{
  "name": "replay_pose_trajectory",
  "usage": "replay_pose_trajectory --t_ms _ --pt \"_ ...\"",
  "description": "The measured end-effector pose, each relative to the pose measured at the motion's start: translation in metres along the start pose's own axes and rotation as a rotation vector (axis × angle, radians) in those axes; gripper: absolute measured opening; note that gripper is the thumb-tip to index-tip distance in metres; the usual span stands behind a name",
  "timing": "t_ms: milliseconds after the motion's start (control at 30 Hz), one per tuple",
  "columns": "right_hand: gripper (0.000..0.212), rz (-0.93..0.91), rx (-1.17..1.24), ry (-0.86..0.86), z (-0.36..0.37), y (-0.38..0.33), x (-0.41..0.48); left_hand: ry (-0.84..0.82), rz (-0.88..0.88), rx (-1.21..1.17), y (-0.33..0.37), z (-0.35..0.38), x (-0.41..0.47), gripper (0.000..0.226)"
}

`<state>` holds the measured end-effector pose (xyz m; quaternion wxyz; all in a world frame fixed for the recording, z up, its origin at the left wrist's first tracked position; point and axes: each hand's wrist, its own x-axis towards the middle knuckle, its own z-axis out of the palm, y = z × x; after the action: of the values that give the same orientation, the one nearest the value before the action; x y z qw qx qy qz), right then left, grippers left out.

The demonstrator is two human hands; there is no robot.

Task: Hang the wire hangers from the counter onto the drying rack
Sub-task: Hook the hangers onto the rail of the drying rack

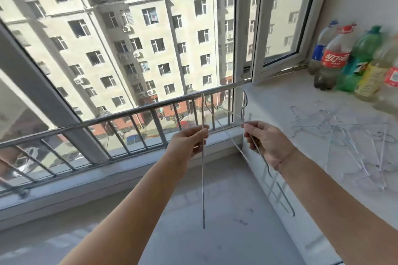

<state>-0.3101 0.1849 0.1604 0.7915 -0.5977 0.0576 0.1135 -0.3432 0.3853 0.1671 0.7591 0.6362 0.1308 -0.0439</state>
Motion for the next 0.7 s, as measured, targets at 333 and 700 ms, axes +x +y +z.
replay_pose_trajectory --t_ms 333,700 --pt "0.012 0.095 -0.099 -0.389 0.132 0.01 0.004 0.36 0.085 -0.193 0.026 -0.105 -0.068 0.01" --pt "0.009 0.151 -0.091 -0.63 0.274 0.042 -0.046 0.687 0.171 -0.292 0.04 -0.223 -0.17 0.022"
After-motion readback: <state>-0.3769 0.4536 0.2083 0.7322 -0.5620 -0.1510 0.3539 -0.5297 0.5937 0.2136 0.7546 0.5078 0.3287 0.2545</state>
